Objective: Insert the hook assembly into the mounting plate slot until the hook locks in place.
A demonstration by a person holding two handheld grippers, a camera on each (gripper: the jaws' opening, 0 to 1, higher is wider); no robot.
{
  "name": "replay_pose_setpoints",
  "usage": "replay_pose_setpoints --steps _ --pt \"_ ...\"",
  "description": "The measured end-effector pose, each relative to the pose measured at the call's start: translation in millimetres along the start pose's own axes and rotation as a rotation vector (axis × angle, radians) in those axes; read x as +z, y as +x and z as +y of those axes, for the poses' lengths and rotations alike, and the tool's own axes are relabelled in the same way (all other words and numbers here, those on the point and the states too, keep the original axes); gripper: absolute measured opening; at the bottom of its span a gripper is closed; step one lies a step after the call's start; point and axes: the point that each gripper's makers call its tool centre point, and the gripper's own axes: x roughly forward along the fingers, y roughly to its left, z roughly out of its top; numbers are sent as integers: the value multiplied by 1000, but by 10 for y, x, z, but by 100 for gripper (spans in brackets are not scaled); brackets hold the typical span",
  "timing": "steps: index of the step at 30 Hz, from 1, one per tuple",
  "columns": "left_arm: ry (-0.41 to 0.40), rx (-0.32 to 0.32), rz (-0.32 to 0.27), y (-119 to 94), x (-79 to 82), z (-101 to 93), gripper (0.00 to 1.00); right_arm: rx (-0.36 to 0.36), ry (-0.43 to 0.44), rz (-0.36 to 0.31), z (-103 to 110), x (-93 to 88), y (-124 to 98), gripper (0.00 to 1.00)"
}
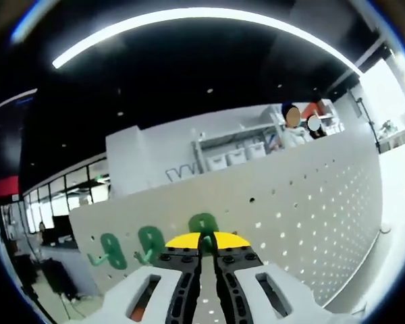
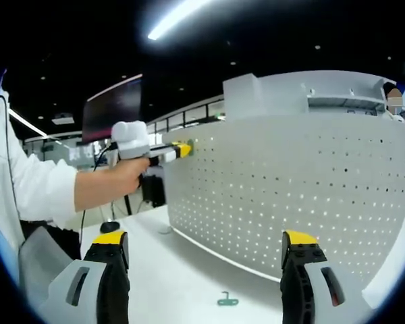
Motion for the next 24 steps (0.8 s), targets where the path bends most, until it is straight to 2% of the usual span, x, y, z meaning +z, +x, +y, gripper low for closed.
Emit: replay_pose_setpoints --steps 15,24 --pt "-47 -9 -5 -82 48 5 22 -16 -2 0 -33 -8 -47 95" --pt "-68 -10 -4 -192 65 12 28 -19 2 12 -40 -28 -53 95"
